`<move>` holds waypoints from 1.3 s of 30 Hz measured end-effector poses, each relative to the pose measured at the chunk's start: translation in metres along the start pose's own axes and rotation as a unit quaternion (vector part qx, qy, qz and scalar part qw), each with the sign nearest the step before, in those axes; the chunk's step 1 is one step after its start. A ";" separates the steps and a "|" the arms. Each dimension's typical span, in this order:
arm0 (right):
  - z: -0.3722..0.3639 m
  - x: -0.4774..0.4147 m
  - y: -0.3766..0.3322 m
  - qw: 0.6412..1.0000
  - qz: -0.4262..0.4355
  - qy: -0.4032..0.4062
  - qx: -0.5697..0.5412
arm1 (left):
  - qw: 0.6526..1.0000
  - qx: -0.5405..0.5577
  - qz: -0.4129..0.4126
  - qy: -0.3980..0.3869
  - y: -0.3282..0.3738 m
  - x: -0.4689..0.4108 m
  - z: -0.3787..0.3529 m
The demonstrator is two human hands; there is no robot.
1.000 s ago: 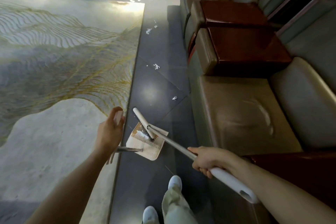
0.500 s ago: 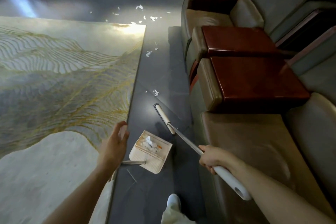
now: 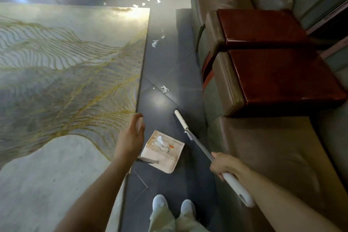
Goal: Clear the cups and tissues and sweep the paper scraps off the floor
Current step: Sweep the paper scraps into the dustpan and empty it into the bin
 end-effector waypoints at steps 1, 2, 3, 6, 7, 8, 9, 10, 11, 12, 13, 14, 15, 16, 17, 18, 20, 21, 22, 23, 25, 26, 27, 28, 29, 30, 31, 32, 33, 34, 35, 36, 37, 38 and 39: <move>-0.011 0.002 -0.006 1.000 0.003 -0.016 -0.002 | 1.000 0.007 -0.003 -0.008 0.004 -0.004 -0.001; -0.021 0.006 -0.012 0.999 0.008 -0.032 0.005 | 1.000 0.016 -0.004 -0.017 0.007 -0.009 -0.003; -0.030 0.011 -0.019 0.999 0.013 -0.045 0.020 | 0.999 0.023 -0.006 -0.025 0.010 -0.014 -0.005; -0.045 0.024 -0.035 0.997 0.028 -0.069 0.032 | 0.999 0.029 -0.016 -0.036 0.018 -0.025 -0.005; -0.043 0.028 -0.036 0.997 0.021 -0.078 -0.007 | 0.999 0.029 -0.018 -0.034 0.018 -0.027 -0.004; -0.039 0.032 -0.036 0.994 0.010 -0.087 -0.071 | 0.999 0.034 -0.016 -0.032 0.015 -0.030 -0.001; -0.033 0.036 -0.037 0.987 0.002 -0.093 -0.132 | 0.999 0.041 -0.015 -0.031 0.012 -0.032 0.002; -0.026 0.039 -0.040 0.981 0.004 -0.095 -0.167 | 0.998 0.048 -0.012 -0.033 0.008 -0.034 0.005; -0.019 0.042 -0.043 0.981 0.014 -0.090 -0.169 | 0.998 0.051 -0.008 -0.033 0.003 -0.037 0.008; -0.011 0.045 -0.047 0.983 0.022 -0.082 -0.161 | 0.998 0.051 -0.005 -0.028 -0.001 -0.041 0.012; -0.002 0.047 -0.052 0.985 0.032 -0.071 -0.153 | 0.998 0.051 -0.003 -0.021 -0.005 -0.045 0.016; 0.007 0.048 -0.058 0.986 0.039 -0.062 -0.153 | 0.999 0.051 -0.002 -0.011 -0.007 -0.050 0.021; 0.017 0.047 -0.063 0.985 0.045 -0.054 -0.156 | 0.999 0.051 -0.003 -0.001 -0.009 -0.056 0.027; 0.028 0.045 -0.070 0.985 0.050 -0.047 -0.159 | 0.999 0.051 -0.006 0.006 -0.011 -0.062 0.032; 0.039 0.043 -0.076 0.985 0.054 -0.041 -0.158 | 0.999 0.049 -0.008 0.010 -0.012 -0.070 0.037; 0.052 0.040 -0.084 0.986 0.058 -0.033 -0.155 | 0.999 0.046 -0.009 0.013 -0.013 -0.078 0.041; 0.080 0.031 -0.100 0.989 0.065 -0.012 -0.136 | 0.999 0.041 -0.006 0.021 -0.016 -0.098 0.049; 0.094 0.025 -0.108 0.990 0.068 -0.004 -0.125 | 0.999 0.041 -0.002 0.024 -0.017 -0.110 0.052; 0.108 0.018 -0.117 0.990 0.069 -0.001 -0.120 | 0.999 0.043 0.002 0.027 -0.018 -0.122 0.054; 0.122 0.010 -0.125 0.990 0.070 0.000 -0.120 | 0.999 0.043 0.006 0.030 -0.018 -0.135 0.055; 0.152 -0.010 -0.142 0.989 0.074 -0.002 -0.125 | 0.999 0.039 0.018 0.034 -0.020 -0.163 0.055; 0.169 -0.023 -0.150 0.988 0.075 0.001 -0.132 | 0.998 0.037 0.026 0.035 -0.021 -0.177 0.054; 0.186 -0.037 -0.158 0.988 0.074 0.006 -0.137 | 0.998 0.039 0.033 0.036 -0.022 -0.192 0.052; 0.203 -0.052 -0.166 0.987 0.071 0.010 -0.140 | 0.998 0.041 0.039 0.036 -0.022 -0.208 0.050; 0.220 -0.067 -0.174 0.987 0.069 0.014 -0.144 | 0.998 0.043 0.042 0.034 -0.021 -0.225 0.049; 0.237 -0.081 -0.184 0.986 0.069 0.016 -0.149 | 0.998 0.043 0.046 0.032 -0.021 -0.243 0.048; 0.253 -0.094 -0.194 0.985 0.071 0.016 -0.154 | 0.997 0.040 0.052 0.032 -0.020 -0.261 0.046; 0.268 -0.106 -0.205 0.984 0.073 0.014 -0.161 | 0.997 0.036 0.057 0.029 -0.019 -0.279 0.045; 0.282 -0.118 -0.214 0.983 0.074 0.013 -0.165 | 0.998 0.031 0.059 0.023 -0.016 -0.296 0.042; 0.294 -0.129 -0.224 0.984 0.073 0.011 -0.164 | 0.998 0.028 0.060 0.011 -0.014 -0.311 0.039; 0.305 -0.139 -0.234 0.985 0.076 0.011 -0.152 | 0.998 0.028 0.058 -0.002 -0.011 -0.324 0.034; 0.313 -0.146 -0.245 0.988 0.082 0.011 -0.129 | 0.998 0.027 0.057 -0.014 -0.009 -0.336 0.031; 0.319 -0.152 -0.255 0.991 0.088 0.011 -0.097 | 0.998 0.026 0.053 -0.021 -0.008 -0.345 0.029; 0.322 -0.157 -0.263 0.994 0.092 0.011 -0.055 | 0.998 0.026 0.050 -0.025 -0.007 -0.351 0.028; 0.324 -0.161 -0.269 0.996 0.091 0.015 -0.010 | 0.998 0.027 0.048 -0.027 -0.007 -0.356 0.029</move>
Point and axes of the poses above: each hand's wrist, its own x-axis away from the middle knuckle, its own z-axis out of the back of the hand, y = z × x, the point moved 10 cm from there along -x, towards the middle knuckle, and after that the axes turned 9 degrees about -x, right-handed, at the moved point
